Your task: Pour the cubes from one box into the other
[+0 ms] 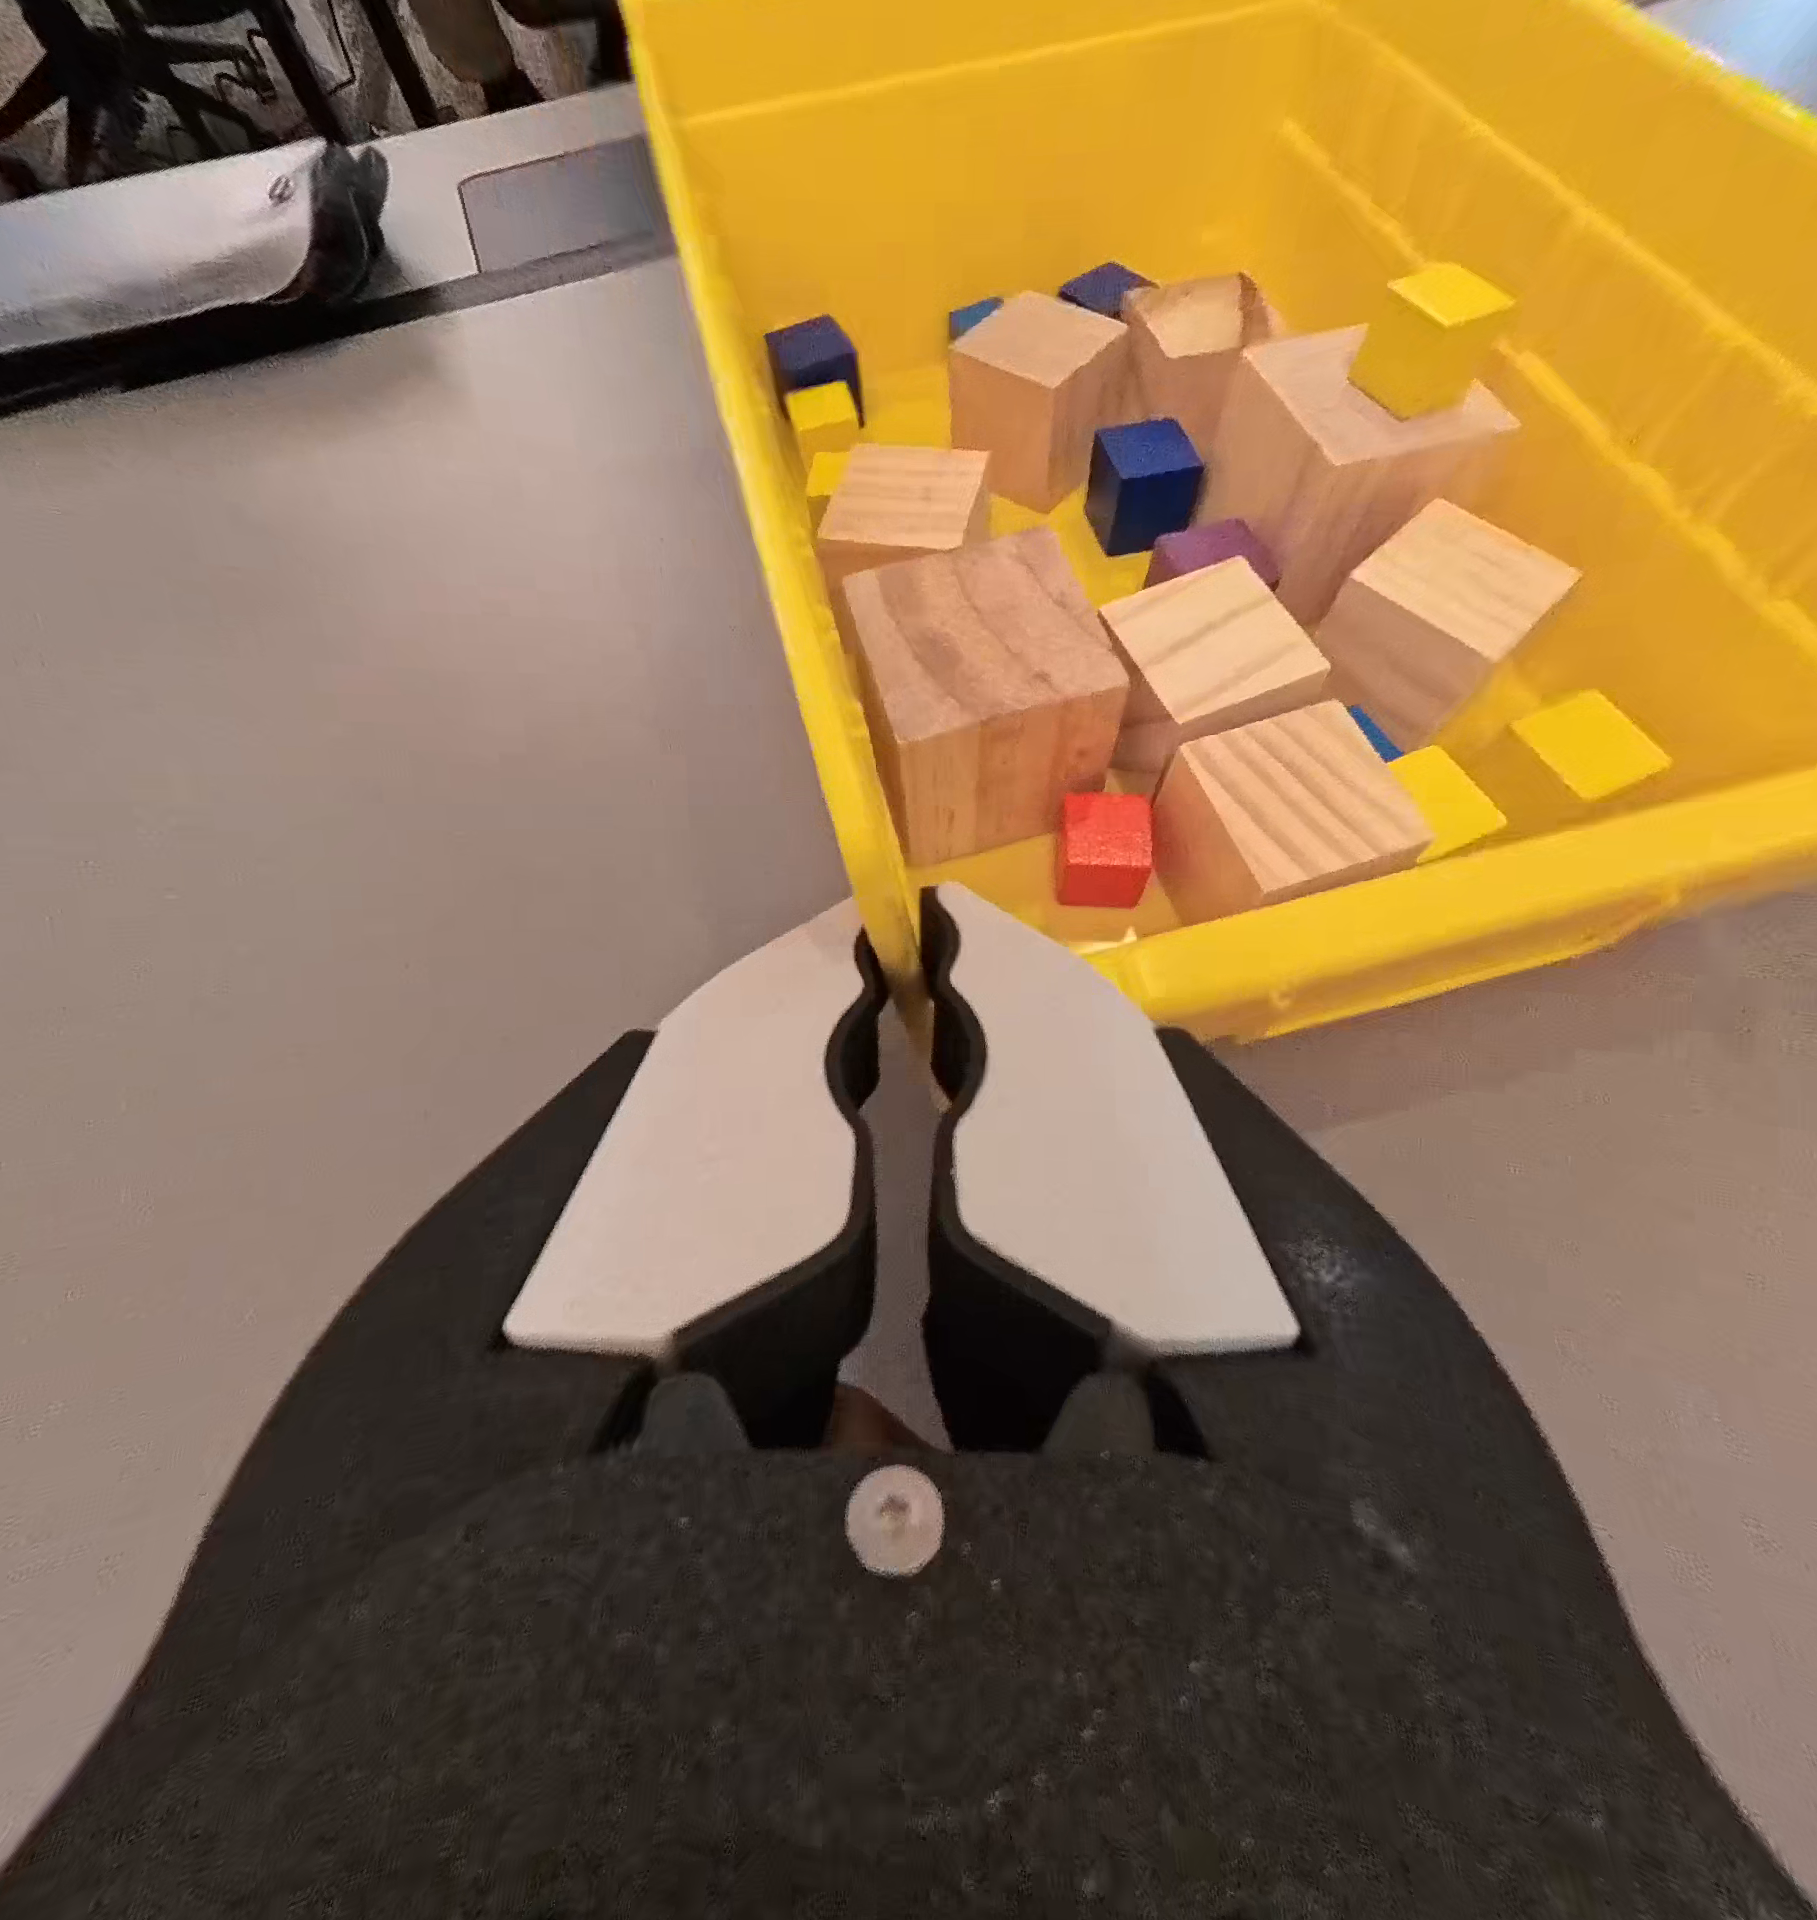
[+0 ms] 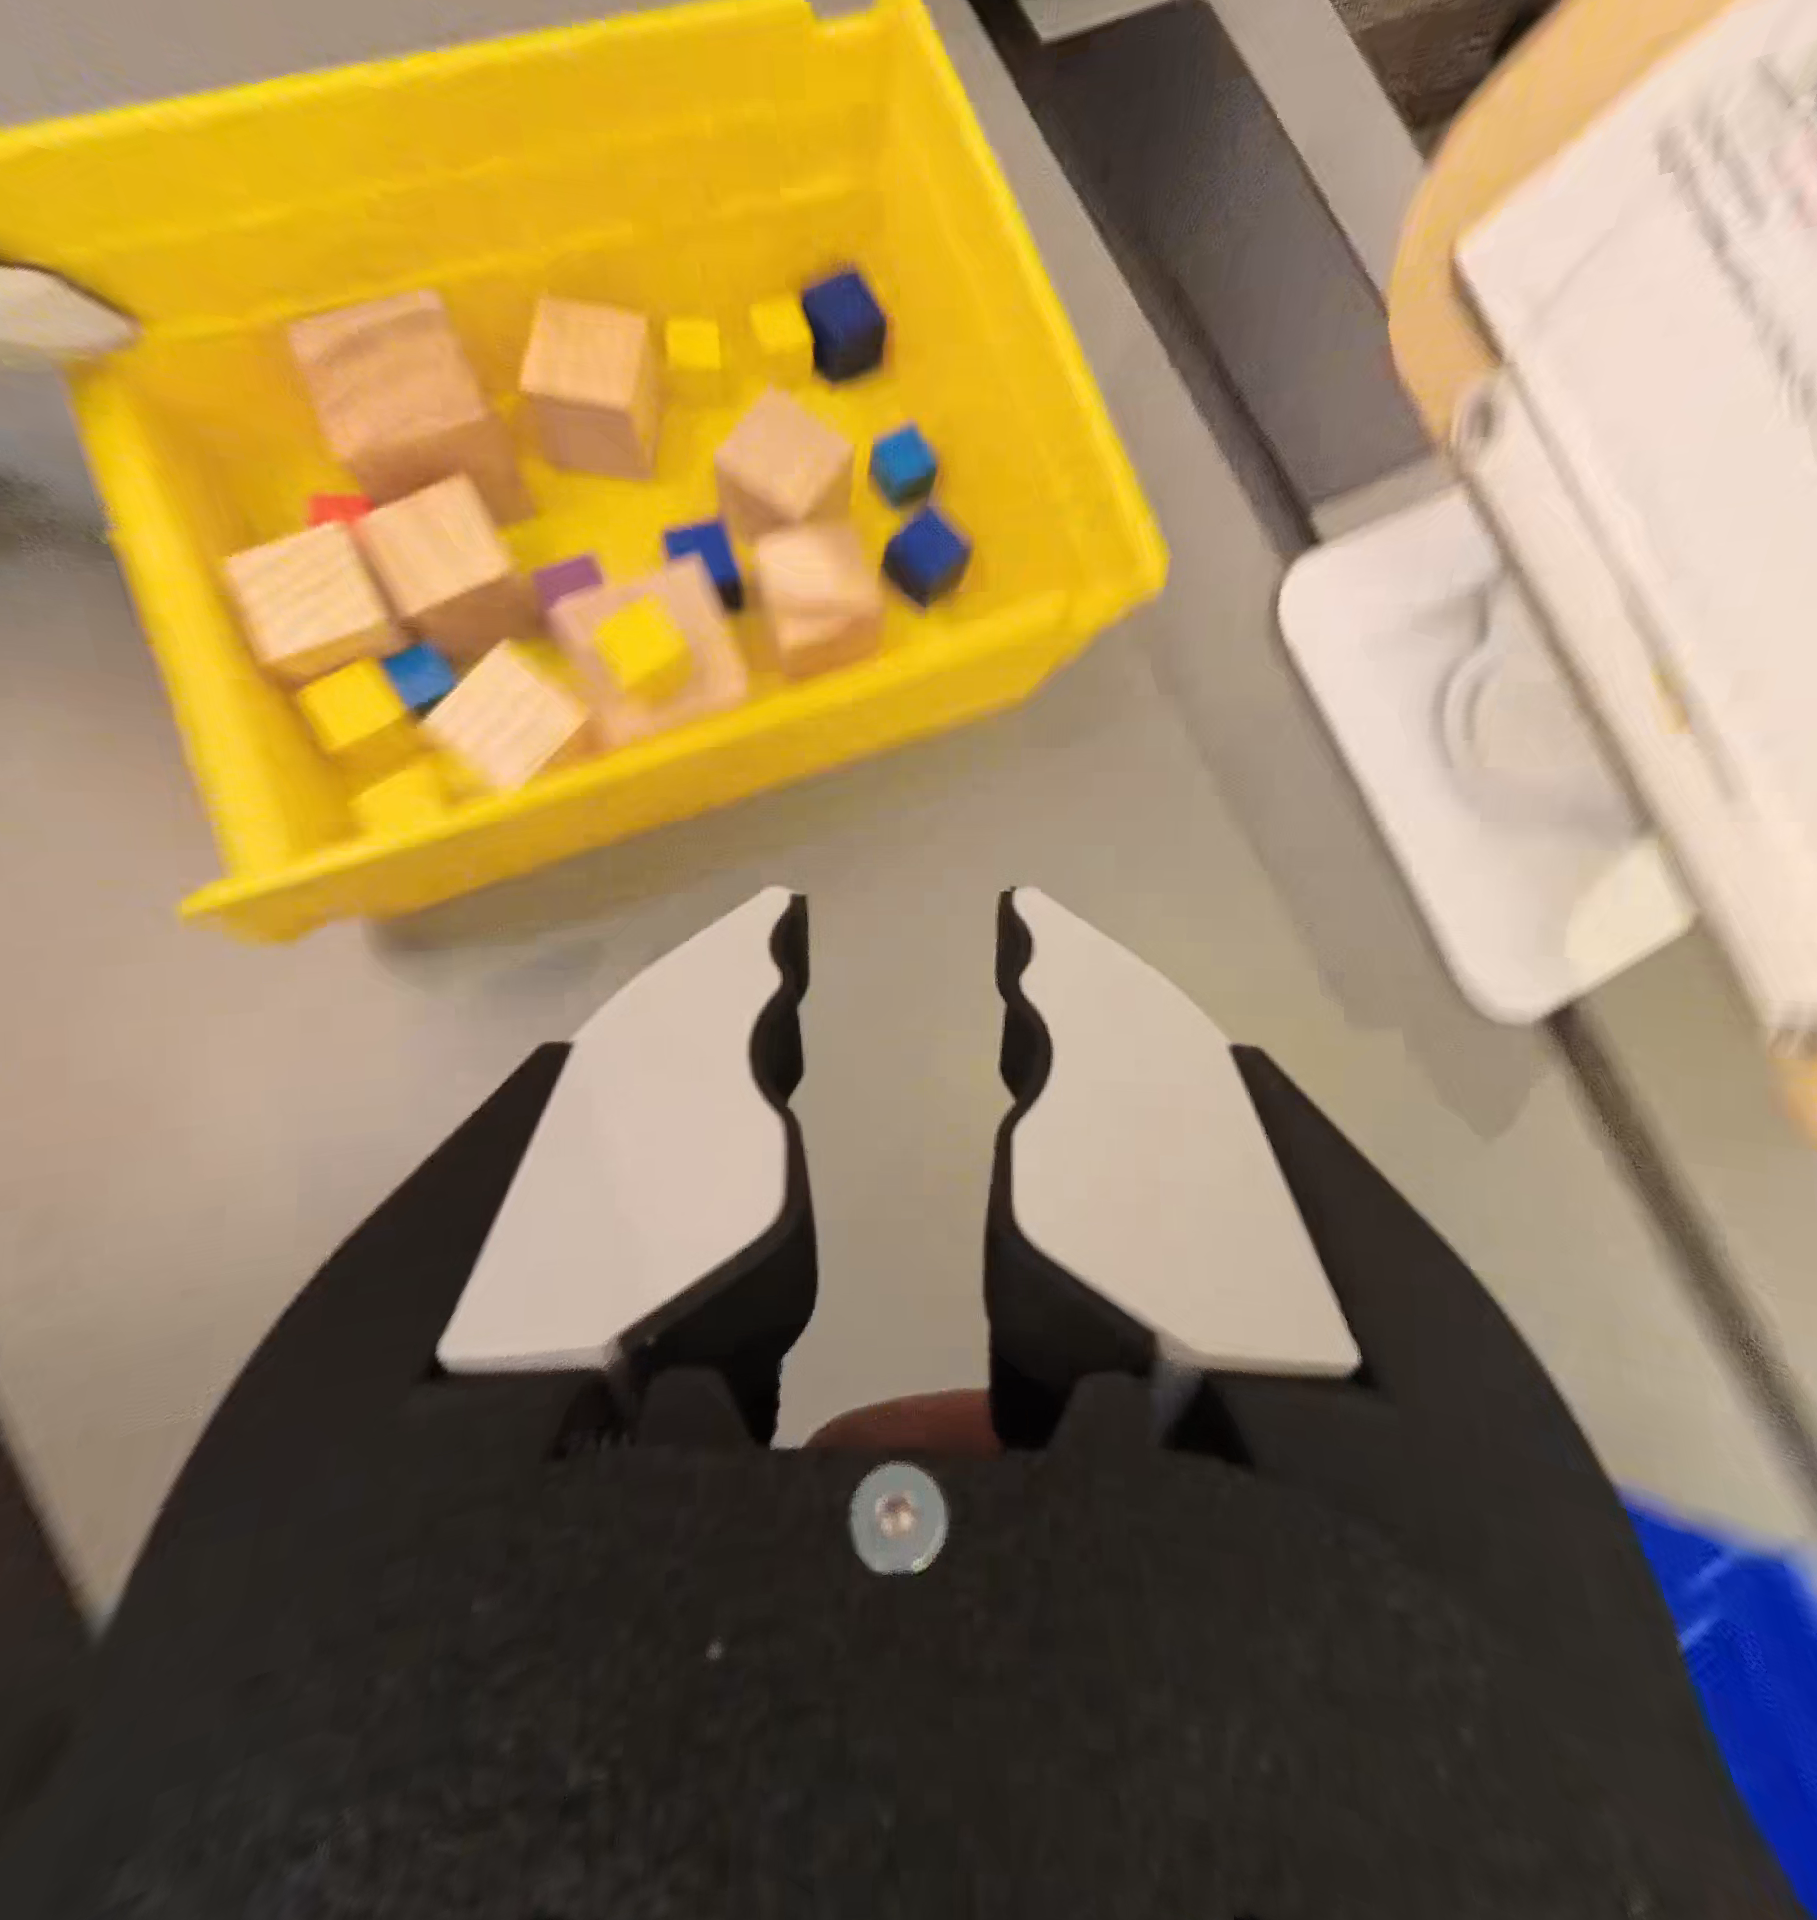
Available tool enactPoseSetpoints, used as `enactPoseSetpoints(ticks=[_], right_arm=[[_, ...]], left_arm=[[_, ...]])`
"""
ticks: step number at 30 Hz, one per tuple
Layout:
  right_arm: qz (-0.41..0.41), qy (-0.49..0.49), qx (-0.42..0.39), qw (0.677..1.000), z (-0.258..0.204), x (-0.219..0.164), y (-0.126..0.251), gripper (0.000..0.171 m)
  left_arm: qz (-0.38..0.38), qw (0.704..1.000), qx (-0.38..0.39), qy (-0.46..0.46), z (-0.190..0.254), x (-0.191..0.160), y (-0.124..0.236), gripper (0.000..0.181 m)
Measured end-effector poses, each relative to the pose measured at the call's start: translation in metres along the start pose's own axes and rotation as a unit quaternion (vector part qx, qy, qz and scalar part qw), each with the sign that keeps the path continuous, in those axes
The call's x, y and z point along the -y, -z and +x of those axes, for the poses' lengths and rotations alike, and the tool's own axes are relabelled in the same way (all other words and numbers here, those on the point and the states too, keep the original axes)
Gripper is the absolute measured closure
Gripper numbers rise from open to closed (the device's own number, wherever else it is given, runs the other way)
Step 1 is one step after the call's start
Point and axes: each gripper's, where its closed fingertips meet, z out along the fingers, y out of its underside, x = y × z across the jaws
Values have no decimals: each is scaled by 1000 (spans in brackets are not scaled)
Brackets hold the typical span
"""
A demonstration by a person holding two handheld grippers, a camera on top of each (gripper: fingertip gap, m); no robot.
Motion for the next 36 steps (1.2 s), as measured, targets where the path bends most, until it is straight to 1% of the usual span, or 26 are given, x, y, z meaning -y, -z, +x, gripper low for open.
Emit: enactPoseSetpoints(ticks=[2, 3, 5, 6, 7, 8, 9, 10, 11, 13, 15, 18, 20, 23, 27, 30, 32, 36], right_arm=[[-54, 55, -21, 997, 26, 27, -47, 135], [-95, 76, -26, 992, 38, 30, -72, 135], [-181, 104, -30, 977, 60, 20, -111, 136], [-225, 102, -10, 969, 64, 8, -125, 136], [-269, 90, 36, 958, 57, -8, -135, 137], [-308, 81, 85, 944, 46, -24, -140, 138], [-331, 76, 129, 932, 39, -32, -141, 150], [-323, 55, 141, 934, 38, -28, -144, 165], [-319, 58, 145, 935, 40, -27, -145, 169], [-321, 84, 155, 931, 39, -33, -139, 169], [-326, 88, 163, 927, 39, -44, -127, 168], [-319, 71, 155, 932, 50, -63, -97, 168], [-317, 48, 149, 936, 63, -81, -66, 168], [-317, 6, 138, 938, 86, -112, -6, 168], [-305, -40, 86, 948, 130, -148, 93, 167], [-289, -74, 26, 954, 171, -175, 166, 168], [-279, -99, -18, 955, 201, -196, 206, 168], [-253, -149, -92, 952, 266, -250, 261, 168]], left_arm=[[8, 1000, -5, 25, 0, 2, -3, 178], [11, 999, -6, 30, 0, 3, -5, 179], [17, 999, -19, 40, 3, 5, -6, 179], [20, 999, -23, 43, 4, 5, -7, 179], [21, 999, -22, 44, 5, 5, -6, 179], [22, 998, -20, 46, 5, 5, -6, 179], [23, 998, -20, 48, 6, 5, -6, 179], [23, 998, -21, 47, 7, 5, -6, 179], [23, 999, -20, 45, 8, 5, -5, 179], [18, 998, -26, 53, 13, 6, -5, 179], [13, 998, -37, 56, 23, 9, -7, 179], [8, 998, -50, 26, 47, 25, -13, 179], [14, 998, -69, 4, 70, 47, -16, 179], [25, 994, -104, -36, 115, 90, -21, 179], [53, 984, -144, -90, 185, 159, -33, 179], [78, 976, -170, -112, 238, 212, -55, 179], [90, 971, -185, -121, 275, 245, -76, 179], [109, 961, -197, -160, 347, 299, -129, 179]])
